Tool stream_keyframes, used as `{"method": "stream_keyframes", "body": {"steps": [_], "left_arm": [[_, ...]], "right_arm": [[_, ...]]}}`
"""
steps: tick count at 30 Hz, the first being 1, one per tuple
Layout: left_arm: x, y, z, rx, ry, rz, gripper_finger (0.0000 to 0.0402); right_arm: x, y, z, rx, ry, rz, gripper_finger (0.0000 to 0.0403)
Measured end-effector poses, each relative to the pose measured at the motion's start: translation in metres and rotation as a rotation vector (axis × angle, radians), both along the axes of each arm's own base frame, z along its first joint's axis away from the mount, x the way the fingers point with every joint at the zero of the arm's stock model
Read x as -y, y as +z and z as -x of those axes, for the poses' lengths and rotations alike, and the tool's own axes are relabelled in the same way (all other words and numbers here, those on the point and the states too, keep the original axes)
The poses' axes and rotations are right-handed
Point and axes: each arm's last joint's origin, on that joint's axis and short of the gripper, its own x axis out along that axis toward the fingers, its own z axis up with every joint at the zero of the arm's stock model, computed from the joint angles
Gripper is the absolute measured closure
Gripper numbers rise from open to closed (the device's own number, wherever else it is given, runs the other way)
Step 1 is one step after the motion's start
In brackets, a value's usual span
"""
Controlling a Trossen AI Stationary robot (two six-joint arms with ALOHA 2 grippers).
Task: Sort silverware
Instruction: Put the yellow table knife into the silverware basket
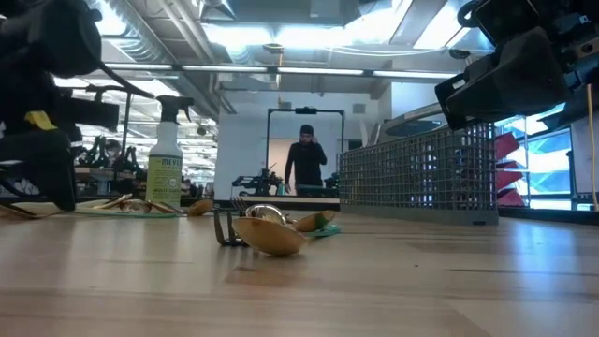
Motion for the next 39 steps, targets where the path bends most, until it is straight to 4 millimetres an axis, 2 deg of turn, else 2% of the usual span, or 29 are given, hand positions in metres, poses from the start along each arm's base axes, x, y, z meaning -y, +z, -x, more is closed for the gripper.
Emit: {"method": "stream_keyframes", "body": {"steps": [14,17,23,27,32,39], "left_arm": [[0.003,-0.009,-0.005,-0.107,-0.109,-0.010,0.0272],[0.003,-0.011,-0.006,-0.122,-0.123,-0.009,0.0293],[0.004,-0.011,-0.006,-0.114,-0.123,0.003,0.0371],[0.004,-0.010,-0.007,-0.101,-0.119,0.008,0.0373],[0.012,0.009,-0.027,-0.014,-0.117,0.092,0.0375],[0.019,0.069,-0.063,0.175,-0.191,0.076,0.0397]], "right_arm": [[0.000,0.000,0.000,-0.005,0.000,0.002,0.0403],[0.000,-0.001,0.000,-0.006,0.000,0.002,0.0403],[0.000,-0.001,0.000,-0.006,0.000,0.002,0.0403],[0.000,-0.001,0.000,-0.006,0.000,0.003,0.0403],[0.000,-0.001,0.000,-0.006,0.000,0.002,0.0403],[0.000,0.000,0.000,-0.003,0.000,0.001,0.0403]]}}
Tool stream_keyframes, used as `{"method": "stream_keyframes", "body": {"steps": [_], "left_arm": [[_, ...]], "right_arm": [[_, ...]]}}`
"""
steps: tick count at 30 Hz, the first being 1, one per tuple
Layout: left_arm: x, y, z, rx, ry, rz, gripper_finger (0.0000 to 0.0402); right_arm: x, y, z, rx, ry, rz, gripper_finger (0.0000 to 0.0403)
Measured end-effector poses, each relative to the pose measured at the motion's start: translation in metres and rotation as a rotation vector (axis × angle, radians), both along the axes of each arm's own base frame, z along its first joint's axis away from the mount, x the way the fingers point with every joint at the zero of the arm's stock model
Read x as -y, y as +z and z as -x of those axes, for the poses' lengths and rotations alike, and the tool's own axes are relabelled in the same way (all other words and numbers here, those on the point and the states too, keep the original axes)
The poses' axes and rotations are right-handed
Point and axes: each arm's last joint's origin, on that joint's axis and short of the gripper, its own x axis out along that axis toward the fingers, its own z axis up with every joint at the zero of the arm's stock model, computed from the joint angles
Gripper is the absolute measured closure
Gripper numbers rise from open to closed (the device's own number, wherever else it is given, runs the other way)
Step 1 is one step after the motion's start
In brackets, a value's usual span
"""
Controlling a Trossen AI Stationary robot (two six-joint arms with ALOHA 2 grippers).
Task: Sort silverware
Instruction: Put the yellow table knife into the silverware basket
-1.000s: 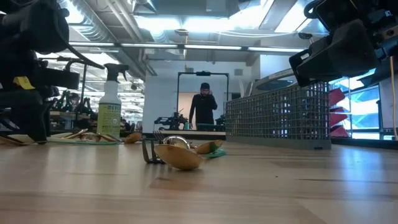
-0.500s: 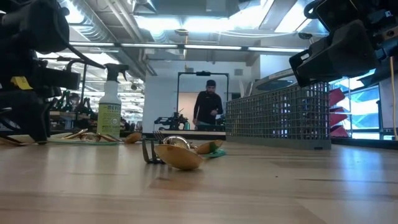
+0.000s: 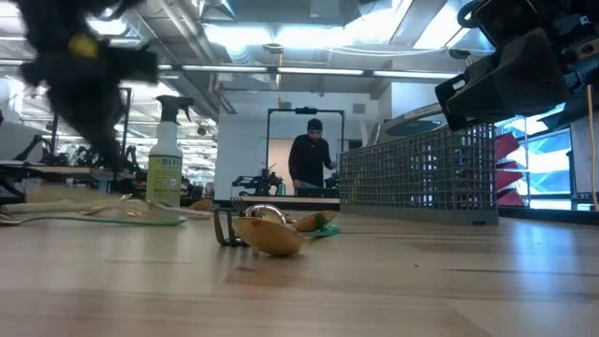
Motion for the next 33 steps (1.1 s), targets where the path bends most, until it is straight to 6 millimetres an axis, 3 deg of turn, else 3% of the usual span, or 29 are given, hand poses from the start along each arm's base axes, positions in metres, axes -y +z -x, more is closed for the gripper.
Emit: {"method": "stream_keyframes", "body": {"steps": [6,11,15,21,25,33], "left_arm": [[-0.005,0.042,-0.019,0.123,-0.032,-0.090,0.0401],[-0.008,0.041,-0.017,0.104,0.005,-0.079,0.0399],[-0.008,0.022,-0.013,0.066,0.058,-0.060,0.0374],[0.000,-0.023,-0.016,0.089,0.096,-0.006,0.0293],[0.006,-0.052,-0.016,0.097,0.111,-0.058,0.0250],[0.022,-0.077,-0.012,0.088,0.150,-0.096,0.0191]], "right_arm": [[0.000,0.000,0.000,-0.004,0.000,0.002,0.0403],[0.000,-0.001,0.000,-0.007,0.000,0.003,0.0403],[0.000,-0.001,0.000,-0.007,0.000,0.003,0.0403],[0.000,-0.001,0.000,-0.006,0.000,0.002,0.0403],[0.000,0.000,0.000,-0.005,0.000,0.002,0.0403],[0.000,0.000,0.000,-0.005,0.000,0.002,0.0403]]}}
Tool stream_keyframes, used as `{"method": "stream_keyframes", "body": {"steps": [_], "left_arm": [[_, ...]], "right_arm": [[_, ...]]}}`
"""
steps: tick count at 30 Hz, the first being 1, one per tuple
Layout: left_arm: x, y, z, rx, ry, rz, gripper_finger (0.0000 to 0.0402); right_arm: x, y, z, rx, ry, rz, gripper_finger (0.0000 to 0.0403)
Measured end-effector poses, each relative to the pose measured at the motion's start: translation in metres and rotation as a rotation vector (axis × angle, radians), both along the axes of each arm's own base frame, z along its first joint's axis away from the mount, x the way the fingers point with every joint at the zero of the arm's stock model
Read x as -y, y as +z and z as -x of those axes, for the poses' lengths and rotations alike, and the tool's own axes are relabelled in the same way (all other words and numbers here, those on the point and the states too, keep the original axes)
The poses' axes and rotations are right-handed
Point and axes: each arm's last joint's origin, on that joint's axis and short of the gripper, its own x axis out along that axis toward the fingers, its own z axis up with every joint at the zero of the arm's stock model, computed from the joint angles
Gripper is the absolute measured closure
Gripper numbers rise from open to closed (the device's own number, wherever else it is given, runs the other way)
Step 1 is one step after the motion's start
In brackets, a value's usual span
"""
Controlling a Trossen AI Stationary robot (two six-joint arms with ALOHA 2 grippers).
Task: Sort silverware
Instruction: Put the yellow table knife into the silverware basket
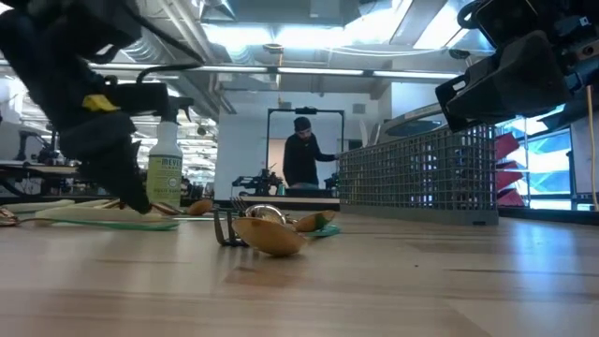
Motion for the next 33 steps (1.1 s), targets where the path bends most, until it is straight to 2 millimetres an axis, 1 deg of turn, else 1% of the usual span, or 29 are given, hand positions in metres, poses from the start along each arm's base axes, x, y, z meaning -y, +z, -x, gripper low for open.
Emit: {"method": "stream_keyframes", "body": {"steps": [5,9,12,20,23,33], "left_arm": [[0.0048,-0.0081,0.0003,-0.028,0.003,0.004,0.0175],[0.0050,-0.0116,0.0003,-0.045,0.021,0.014,0.0184],[0.0053,-0.0110,0.0001,-0.044,0.016,0.023,0.0213],[0.0060,-0.0112,0.0002,-0.074,-0.031,0.035,0.0344],[0.0054,-0.0117,0.0012,-0.087,-0.041,0.023,0.0378],[0.0057,-0.0104,0.0015,-0.098,-0.062,0.033,0.0379]], "right_arm": [[0.0000,0.0000,0.0000,0.000,0.000,0.000,0.0403],[0.0000,0.0001,-0.0001,0.000,0.000,0.000,0.0403],[0.0000,0.0000,0.0000,0.000,0.000,0.000,0.0403],[0.0000,0.0001,-0.0001,0.000,0.000,0.000,0.0403],[0.0000,0.0001,-0.0001,0.000,0.000,0.000,0.0403],[0.0000,0.0001,-0.0001,0.000,0.000,0.000,0.0403]]}}
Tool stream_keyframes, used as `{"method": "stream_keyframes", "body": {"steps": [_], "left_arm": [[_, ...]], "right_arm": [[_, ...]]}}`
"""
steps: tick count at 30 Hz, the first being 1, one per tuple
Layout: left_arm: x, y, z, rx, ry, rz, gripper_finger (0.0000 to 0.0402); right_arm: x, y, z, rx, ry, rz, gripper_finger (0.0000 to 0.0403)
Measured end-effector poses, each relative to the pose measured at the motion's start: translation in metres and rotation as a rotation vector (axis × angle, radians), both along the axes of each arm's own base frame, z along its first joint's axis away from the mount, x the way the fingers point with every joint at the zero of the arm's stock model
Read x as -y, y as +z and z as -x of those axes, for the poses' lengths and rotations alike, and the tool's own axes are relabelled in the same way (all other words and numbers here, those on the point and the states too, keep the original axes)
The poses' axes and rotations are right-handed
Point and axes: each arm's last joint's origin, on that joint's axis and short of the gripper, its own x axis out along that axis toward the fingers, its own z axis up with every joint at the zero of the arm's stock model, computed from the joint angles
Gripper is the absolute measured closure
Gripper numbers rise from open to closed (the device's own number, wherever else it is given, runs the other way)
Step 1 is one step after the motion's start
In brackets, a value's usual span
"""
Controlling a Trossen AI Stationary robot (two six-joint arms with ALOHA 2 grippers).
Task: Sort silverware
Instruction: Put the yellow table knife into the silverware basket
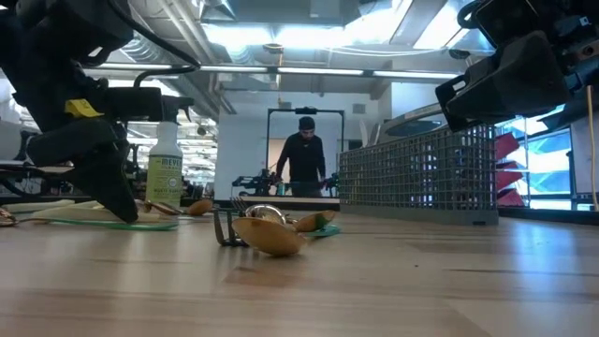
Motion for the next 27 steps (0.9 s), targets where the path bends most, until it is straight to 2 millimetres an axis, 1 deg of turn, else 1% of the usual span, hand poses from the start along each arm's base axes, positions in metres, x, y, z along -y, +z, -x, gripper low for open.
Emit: {"method": "stream_keyframes", "body": {"steps": [8,14,17,21,23,27], "left_arm": [[0.001,0.016,-0.010,-0.036,-0.059,0.010,0.0380],[0.000,0.033,-0.017,-0.070,-0.091,-0.018,0.0390],[0.000,0.046,-0.022,-0.079,-0.107,-0.028,0.0401],[0.001,0.059,-0.027,-0.100,-0.123,-0.046,0.0400],[0.001,0.061,-0.027,-0.108,-0.121,-0.052,0.0400],[0.001,0.057,-0.025,-0.114,-0.104,-0.015,0.0399]], "right_arm": [[0.000,0.000,0.000,0.000,0.000,0.000,0.0403],[0.000,0.000,0.000,-0.001,0.000,0.000,0.0403],[0.000,0.000,0.000,0.003,0.005,0.011,0.0403],[0.000,0.000,0.000,0.008,0.011,0.024,0.0403],[0.000,0.000,0.000,0.008,0.011,0.024,0.0403],[0.000,-0.001,0.000,0.002,0.011,0.026,0.0403]]}}
